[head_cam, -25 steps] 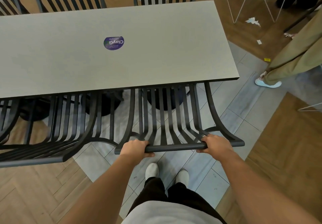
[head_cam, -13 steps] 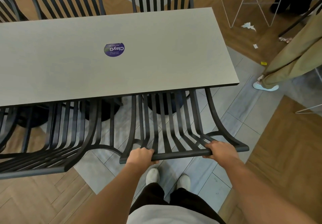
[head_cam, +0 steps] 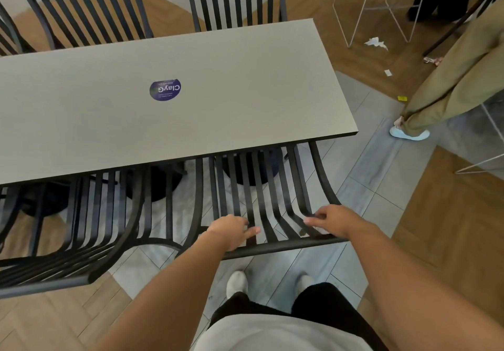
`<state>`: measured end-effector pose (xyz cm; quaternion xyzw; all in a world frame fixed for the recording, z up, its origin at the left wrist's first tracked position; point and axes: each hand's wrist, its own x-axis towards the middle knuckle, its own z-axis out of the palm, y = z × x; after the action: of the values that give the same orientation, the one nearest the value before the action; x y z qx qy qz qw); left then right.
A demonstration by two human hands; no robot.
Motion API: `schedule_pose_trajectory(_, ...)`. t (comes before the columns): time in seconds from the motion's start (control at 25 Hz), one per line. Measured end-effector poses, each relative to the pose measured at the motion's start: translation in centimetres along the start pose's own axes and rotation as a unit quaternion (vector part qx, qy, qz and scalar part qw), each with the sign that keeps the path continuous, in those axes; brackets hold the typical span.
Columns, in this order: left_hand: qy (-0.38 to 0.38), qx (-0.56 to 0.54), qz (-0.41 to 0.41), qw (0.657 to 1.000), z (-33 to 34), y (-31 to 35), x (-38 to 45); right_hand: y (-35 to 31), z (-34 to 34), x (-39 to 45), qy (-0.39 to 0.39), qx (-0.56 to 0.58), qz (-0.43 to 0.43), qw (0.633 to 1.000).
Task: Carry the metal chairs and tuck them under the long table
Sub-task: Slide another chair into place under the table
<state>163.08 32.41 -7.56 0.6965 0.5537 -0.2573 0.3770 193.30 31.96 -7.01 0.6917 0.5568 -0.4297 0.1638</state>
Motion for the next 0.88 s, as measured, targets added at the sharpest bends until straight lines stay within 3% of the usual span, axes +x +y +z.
schedule_pose_trajectory(0.24, 0.071, -0.087, -0.029, 0.993, -2.8, 9.0, 4.2, 6.6, -8.3, 4.7, 0.074, -0.054, -0.031, 0.995)
schedule_pose_trajectory(0.6, 0.177, -0.238, -0.147, 0.944, -4.5, 27.6, 9.8, 14.5, -23.8, 8.4, 0.059, -0.178, -0.163, 0.969)
schedule_pose_trajectory(0.88, 0.241, -0.260, -0.154, 0.922, -11.4, 33.4, 15.2, 14.9, -32.6, 13.0, 0.075, -0.226, -0.210, 0.948)
